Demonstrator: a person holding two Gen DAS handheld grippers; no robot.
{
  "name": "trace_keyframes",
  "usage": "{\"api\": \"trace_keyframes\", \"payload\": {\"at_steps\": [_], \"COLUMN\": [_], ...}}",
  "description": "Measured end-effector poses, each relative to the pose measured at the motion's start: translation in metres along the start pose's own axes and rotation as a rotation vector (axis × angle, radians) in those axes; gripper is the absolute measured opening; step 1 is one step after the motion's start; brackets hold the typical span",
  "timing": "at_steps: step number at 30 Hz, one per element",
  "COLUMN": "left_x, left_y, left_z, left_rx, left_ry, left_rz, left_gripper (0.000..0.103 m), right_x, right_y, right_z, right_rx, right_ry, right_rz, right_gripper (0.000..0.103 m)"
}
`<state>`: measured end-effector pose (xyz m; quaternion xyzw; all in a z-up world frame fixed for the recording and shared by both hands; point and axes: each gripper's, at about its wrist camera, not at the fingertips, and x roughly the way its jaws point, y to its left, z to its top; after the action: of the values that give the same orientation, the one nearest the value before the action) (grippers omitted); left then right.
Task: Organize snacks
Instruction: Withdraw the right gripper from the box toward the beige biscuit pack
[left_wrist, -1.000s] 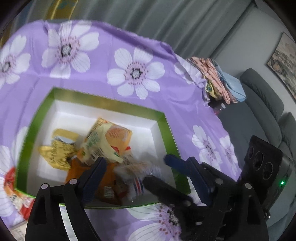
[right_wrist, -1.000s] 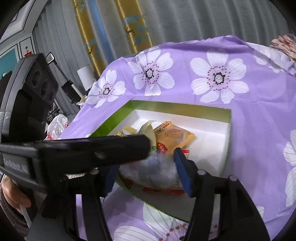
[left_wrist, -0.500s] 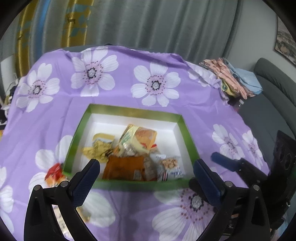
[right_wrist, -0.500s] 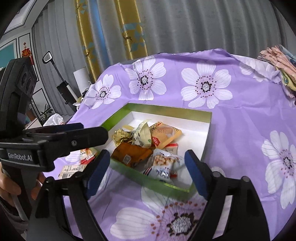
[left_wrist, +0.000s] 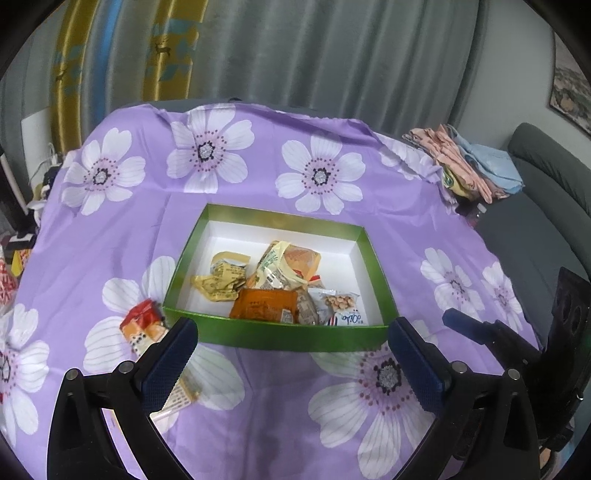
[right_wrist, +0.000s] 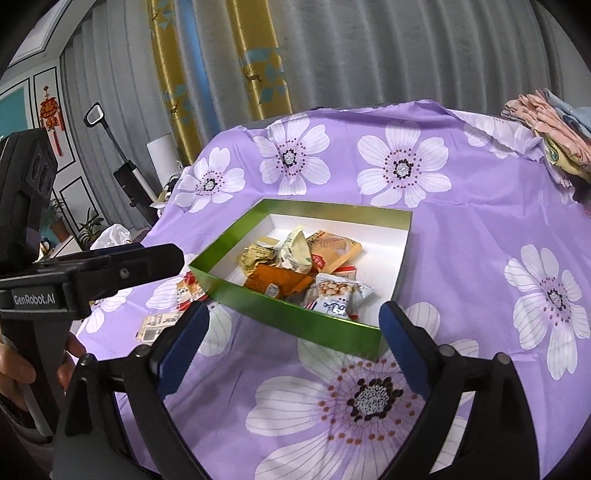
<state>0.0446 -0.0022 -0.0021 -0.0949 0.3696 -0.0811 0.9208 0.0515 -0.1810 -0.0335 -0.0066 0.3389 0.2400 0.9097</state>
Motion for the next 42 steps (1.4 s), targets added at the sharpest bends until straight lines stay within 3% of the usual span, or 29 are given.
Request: {"api": "trace_keyframes", "payload": {"at_steps": [8,25,42], "left_x": [-0.019,-0.035,-0.019], "left_y": [0.009,0.036,0.138], "left_z": [-0.010,-0.027,-0.076], "left_rx": [-0.017,-0.065,-0.335], "left_ry": [-0.012,-0.007,0.070], "left_rz": [0.011,0.036,0.117], "left_gripper": [0.102,0.102,0.102], "right_x": [-0.007,0.003,0.061], "right_y": [0.017,0.049,0.078], "right_z": [-0.004,-0.012,-0.045], "right_rx": [-0.024,-0.081,-0.123], "right_ry": [0.007,0.057,0.227], "right_rz": [0.014,0.053,0.144], "right_gripper": [0.102,0.103,0.102]}}
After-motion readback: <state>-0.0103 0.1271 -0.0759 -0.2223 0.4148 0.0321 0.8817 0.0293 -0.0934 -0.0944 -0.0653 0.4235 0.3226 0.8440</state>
